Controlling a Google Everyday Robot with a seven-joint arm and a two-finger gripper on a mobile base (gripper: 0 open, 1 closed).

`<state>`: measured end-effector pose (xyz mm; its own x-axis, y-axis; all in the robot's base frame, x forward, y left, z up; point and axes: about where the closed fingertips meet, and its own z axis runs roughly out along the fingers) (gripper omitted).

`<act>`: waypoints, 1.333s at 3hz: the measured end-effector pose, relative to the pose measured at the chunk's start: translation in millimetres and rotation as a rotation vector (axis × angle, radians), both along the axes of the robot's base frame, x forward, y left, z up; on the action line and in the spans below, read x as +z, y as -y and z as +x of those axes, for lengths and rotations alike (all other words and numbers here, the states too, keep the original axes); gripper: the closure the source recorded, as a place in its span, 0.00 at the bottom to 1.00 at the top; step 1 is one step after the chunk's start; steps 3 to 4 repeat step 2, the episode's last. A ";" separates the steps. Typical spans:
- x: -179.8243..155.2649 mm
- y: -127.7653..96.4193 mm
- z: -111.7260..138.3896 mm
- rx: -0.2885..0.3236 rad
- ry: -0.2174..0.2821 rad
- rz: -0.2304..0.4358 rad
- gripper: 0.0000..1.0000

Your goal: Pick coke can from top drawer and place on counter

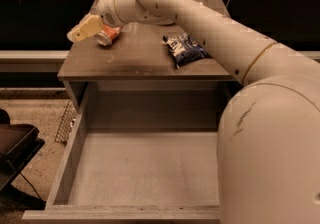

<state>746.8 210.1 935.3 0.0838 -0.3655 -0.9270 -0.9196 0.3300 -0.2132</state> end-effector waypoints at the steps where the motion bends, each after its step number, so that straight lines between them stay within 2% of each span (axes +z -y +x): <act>1: 0.0 -0.1 0.0 0.000 0.000 0.000 0.00; 4: -1.1 -2.8 -1.5 0.017 -0.002 0.003 0.00</act>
Offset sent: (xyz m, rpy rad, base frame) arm -0.0018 0.0006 -0.0001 0.0070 0.0006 0.0346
